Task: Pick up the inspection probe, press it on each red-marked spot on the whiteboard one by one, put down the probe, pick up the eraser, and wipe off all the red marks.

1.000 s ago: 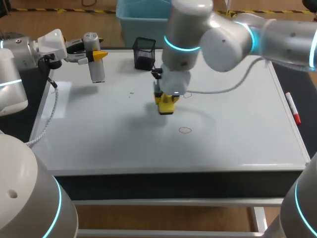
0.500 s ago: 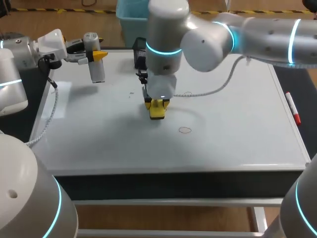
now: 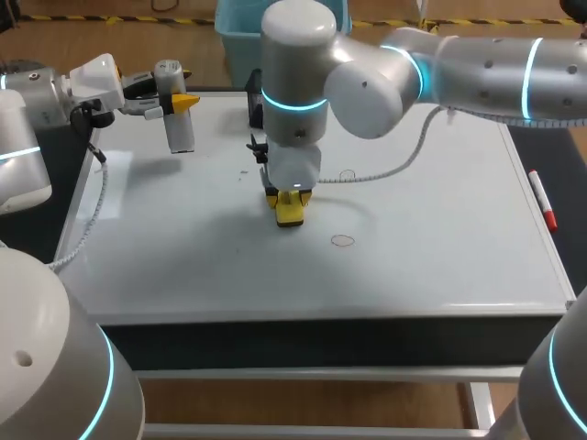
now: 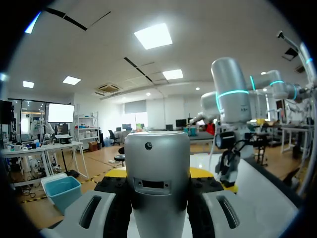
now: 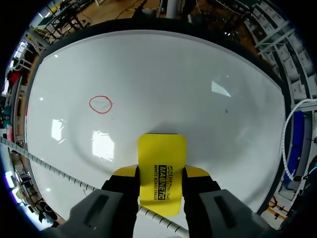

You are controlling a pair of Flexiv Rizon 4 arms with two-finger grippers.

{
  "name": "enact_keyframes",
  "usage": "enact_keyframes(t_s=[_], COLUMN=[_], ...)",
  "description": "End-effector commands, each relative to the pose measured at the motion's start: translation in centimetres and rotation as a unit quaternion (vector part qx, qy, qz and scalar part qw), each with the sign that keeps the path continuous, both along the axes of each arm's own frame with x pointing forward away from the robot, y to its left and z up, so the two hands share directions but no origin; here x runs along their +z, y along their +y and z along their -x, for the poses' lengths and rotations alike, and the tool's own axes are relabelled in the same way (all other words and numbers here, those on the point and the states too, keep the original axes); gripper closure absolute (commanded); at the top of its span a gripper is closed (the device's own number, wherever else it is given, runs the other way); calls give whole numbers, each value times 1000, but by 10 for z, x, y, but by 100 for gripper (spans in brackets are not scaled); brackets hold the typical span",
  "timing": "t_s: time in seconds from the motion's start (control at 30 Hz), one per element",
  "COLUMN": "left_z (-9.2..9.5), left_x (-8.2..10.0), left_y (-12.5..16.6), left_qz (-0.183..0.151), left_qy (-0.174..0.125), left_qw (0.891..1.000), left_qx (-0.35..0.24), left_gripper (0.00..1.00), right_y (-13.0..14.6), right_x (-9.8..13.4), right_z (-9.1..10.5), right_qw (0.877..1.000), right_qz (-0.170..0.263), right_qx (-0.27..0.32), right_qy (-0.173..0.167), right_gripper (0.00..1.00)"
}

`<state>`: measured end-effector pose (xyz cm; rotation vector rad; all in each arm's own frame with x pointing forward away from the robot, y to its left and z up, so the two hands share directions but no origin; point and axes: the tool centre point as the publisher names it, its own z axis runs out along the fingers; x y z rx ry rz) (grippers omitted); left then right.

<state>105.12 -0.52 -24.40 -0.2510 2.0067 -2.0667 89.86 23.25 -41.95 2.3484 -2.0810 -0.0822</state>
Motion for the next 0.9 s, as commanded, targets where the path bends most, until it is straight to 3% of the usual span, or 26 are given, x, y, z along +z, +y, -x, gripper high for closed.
enact_keyframes(t_s=[0.03,0.9], left_z=[0,0], left_x=[1,1], left_y=[0,0], left_qz=[0,0], left_qy=[0,0], left_qw=[1000,1000], left_qx=[0,0], left_gripper=[100,100], right_y=[-3,-52], right_x=[-4,-10], right_z=[-3,-5], right_qw=[1000,999], right_qz=[0,13], right_qx=[2,-46], right_qy=[4,4], right_gripper=[100,100])
